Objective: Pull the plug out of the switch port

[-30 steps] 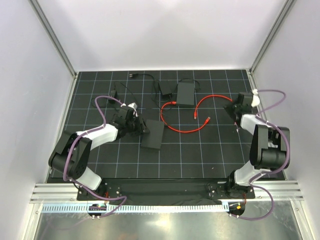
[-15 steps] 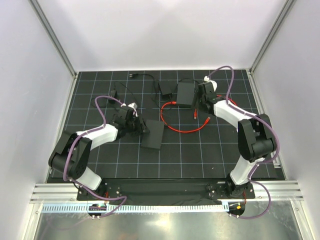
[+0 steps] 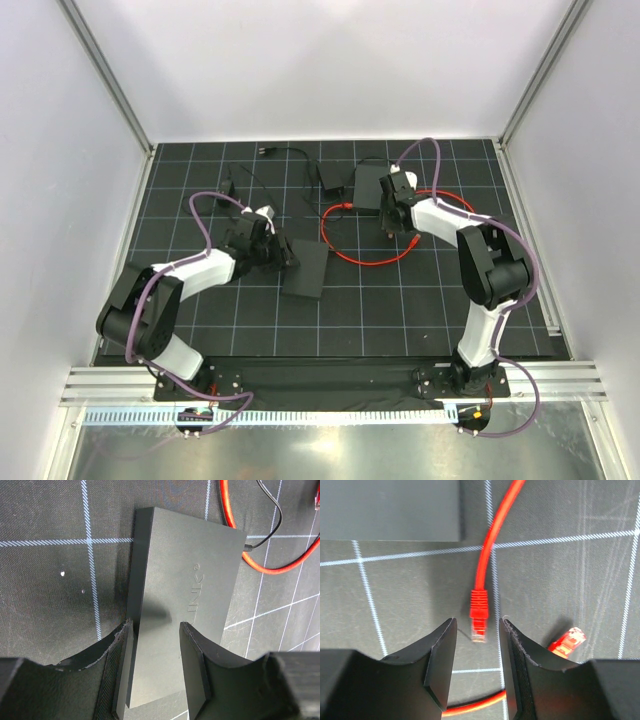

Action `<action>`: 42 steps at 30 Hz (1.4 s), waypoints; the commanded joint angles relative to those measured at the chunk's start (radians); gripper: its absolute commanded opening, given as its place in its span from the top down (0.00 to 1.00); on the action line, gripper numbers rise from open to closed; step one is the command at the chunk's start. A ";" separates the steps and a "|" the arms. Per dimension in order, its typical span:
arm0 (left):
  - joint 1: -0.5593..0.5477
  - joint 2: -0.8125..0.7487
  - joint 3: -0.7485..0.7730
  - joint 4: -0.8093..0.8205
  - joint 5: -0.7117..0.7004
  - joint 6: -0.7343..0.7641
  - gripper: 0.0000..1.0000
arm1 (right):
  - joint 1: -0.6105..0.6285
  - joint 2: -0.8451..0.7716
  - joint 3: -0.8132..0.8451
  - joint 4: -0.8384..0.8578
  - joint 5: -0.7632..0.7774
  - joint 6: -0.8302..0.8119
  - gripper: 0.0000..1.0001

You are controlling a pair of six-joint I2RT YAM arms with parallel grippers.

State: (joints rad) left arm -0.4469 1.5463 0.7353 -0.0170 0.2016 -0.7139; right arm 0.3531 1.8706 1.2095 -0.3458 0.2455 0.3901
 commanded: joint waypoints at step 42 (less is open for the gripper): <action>-0.001 -0.014 0.010 0.051 0.045 0.019 0.54 | -0.149 0.353 0.531 0.070 0.133 -0.022 0.99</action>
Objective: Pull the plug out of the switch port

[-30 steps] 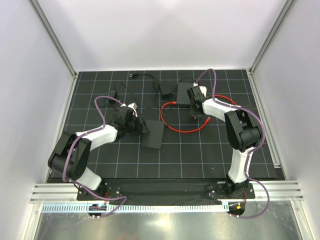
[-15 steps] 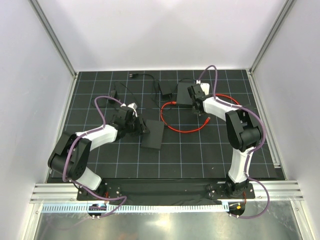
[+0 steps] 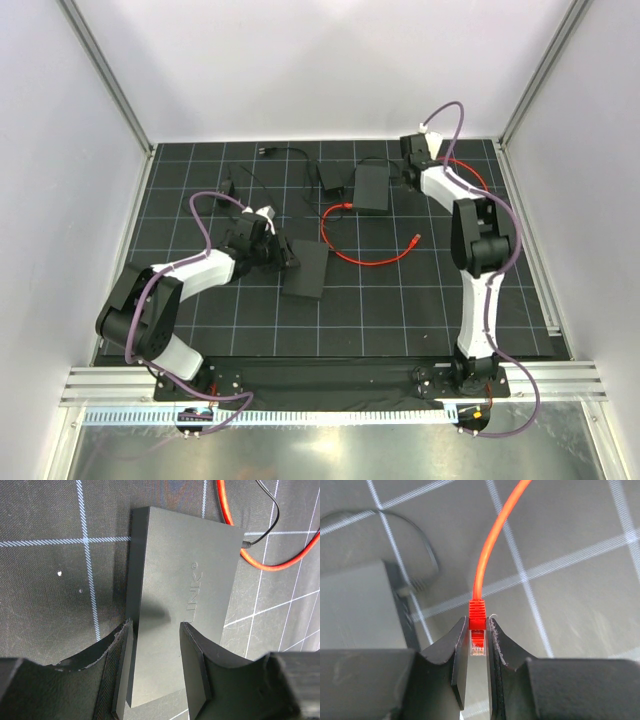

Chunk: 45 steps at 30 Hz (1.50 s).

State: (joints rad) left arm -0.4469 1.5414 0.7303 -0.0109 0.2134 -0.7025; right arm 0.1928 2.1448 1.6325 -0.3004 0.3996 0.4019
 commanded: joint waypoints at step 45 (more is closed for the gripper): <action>-0.006 -0.234 -0.169 0.158 -0.083 -0.057 0.53 | 0.339 -0.651 -0.842 0.478 -0.351 0.279 0.41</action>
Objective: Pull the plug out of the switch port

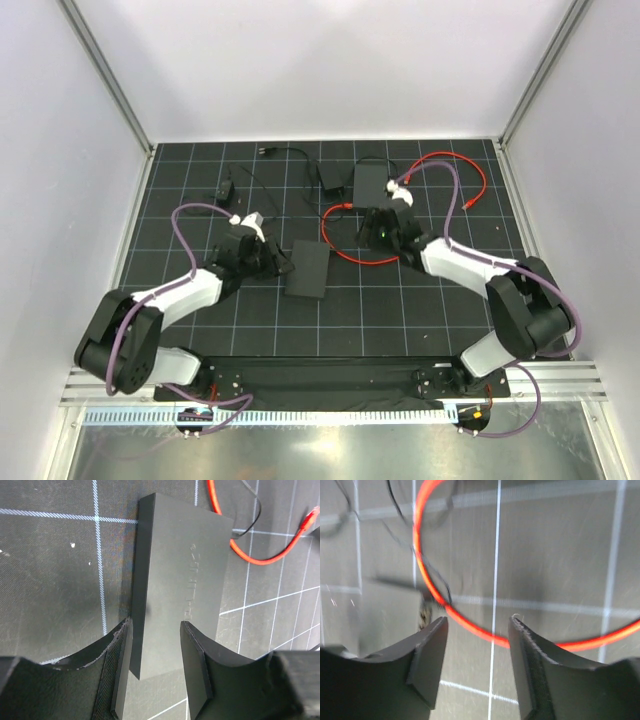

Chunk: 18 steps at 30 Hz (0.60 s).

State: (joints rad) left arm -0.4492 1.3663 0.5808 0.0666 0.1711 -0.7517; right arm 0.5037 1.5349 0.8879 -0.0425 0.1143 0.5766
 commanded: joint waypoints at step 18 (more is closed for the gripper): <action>-0.003 -0.179 -0.107 0.139 -0.105 -0.028 0.53 | 0.205 0.272 -0.061 0.477 -0.196 0.137 0.47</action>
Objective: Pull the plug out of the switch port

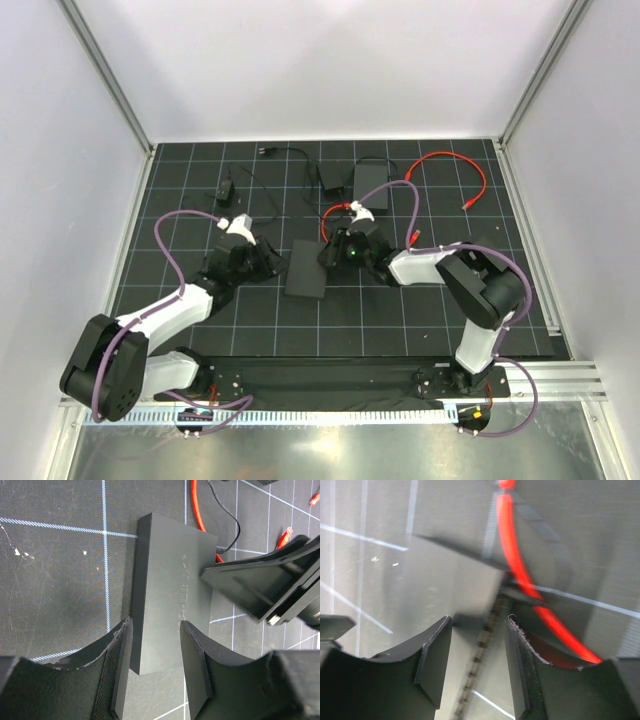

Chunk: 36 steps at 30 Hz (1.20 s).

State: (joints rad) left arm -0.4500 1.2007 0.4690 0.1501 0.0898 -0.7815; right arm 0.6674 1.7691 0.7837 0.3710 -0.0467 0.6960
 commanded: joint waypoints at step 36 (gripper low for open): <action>-0.018 0.195 0.154 0.017 -0.108 -0.029 0.65 | 0.153 0.064 -0.182 0.617 0.309 0.330 0.58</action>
State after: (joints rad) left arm -0.4591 1.3815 0.5777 0.1665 0.0006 -0.8120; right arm 0.8181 1.7908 0.6277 0.8219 0.2085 0.9104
